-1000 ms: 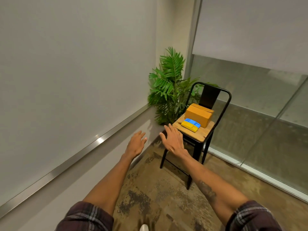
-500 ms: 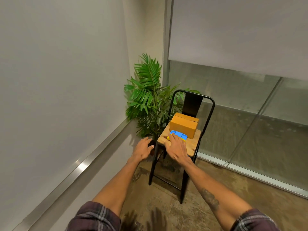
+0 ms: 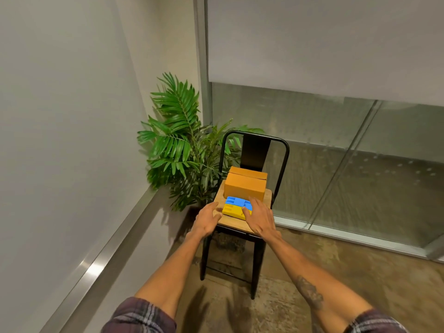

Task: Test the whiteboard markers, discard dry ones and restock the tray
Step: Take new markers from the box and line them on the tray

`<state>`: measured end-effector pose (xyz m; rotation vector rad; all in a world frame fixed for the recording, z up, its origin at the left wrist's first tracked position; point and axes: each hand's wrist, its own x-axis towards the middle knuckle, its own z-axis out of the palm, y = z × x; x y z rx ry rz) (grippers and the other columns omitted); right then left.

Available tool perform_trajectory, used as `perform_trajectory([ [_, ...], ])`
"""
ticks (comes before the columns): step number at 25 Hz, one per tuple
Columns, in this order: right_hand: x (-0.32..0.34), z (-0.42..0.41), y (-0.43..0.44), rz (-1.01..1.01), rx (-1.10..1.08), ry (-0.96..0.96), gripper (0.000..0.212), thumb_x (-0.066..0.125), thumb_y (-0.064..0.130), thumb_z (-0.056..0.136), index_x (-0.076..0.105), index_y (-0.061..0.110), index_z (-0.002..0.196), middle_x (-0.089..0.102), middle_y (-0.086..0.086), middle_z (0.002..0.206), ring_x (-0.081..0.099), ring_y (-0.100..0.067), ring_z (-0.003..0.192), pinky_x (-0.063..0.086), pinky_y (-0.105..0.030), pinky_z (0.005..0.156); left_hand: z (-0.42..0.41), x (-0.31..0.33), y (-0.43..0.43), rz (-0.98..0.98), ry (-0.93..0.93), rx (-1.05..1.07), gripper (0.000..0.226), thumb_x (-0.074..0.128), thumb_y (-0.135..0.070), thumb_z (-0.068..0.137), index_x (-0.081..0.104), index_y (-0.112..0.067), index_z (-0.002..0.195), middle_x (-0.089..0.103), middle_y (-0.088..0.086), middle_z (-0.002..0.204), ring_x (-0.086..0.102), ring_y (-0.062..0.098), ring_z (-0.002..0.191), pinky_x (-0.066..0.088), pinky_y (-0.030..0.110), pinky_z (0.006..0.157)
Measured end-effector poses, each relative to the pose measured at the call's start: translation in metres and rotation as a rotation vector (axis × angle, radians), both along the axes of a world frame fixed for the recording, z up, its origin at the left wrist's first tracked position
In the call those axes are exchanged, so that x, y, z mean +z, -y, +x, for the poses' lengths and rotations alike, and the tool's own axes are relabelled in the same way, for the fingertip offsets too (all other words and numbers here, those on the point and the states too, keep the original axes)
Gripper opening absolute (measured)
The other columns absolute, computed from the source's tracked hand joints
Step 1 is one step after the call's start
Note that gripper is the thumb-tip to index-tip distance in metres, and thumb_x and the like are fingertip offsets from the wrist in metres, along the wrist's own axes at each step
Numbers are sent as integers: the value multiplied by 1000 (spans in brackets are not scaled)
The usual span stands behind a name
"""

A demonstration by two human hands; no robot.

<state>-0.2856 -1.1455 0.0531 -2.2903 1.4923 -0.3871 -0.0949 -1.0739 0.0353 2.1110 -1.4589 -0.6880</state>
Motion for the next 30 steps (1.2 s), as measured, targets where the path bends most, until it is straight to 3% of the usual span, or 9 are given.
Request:
perform_trajectory([
  [5, -17, 4, 70, 37, -37, -8, 53, 46, 41, 99, 40, 16, 145, 51, -10, 143, 48, -31, 129, 41, -43, 101, -1, -8, 67, 26, -49, 3, 54, 58, -24, 99, 41, -12, 149, 43, 6, 153, 40, 24, 140, 31, 34, 113],
  [14, -33, 21, 218, 181, 36, -32, 55, 50, 32, 98, 38, 12, 147, 49, -15, 145, 47, -34, 130, 42, -43, 105, 9, -5, 214, 146, -123, 62, 58, 58, -27, 99, 38, -10, 151, 44, 12, 152, 42, 28, 140, 37, 37, 112],
  [19, -50, 20, 267, 303, -31, 20, 56, 57, 28, 97, 38, 11, 147, 49, -11, 145, 49, -31, 130, 44, -43, 106, 12, -19, 261, 201, -180, 133, 58, 57, -28, 100, 36, -9, 151, 46, 15, 150, 45, 31, 137, 40, 40, 111],
  [23, -65, 18, 294, 390, -190, 115, 44, 52, 9, 95, 47, 8, 139, 59, -12, 131, 56, -31, 119, 48, -41, 99, 19, -30, 288, 205, -196, 211, 58, 55, -26, 101, 35, -8, 152, 47, 14, 150, 42, 31, 139, 36, 38, 111],
  [28, -69, 28, 308, 405, -376, 156, 30, 48, 8, 97, 55, 5, 126, 61, -15, 122, 58, -32, 110, 45, -34, 82, 30, -45, 314, 235, -243, 260, 46, 55, -26, 100, 48, -8, 142, 55, 14, 141, 50, 33, 130, 42, 40, 107],
  [30, -69, 33, 310, 390, -421, 122, 24, 46, 9, 97, 58, 5, 117, 62, -15, 115, 57, -30, 98, 42, -31, 74, 34, -48, 320, 263, -297, 281, 40, 57, -26, 99, 54, -10, 135, 60, 14, 134, 55, 33, 123, 45, 40, 103],
])
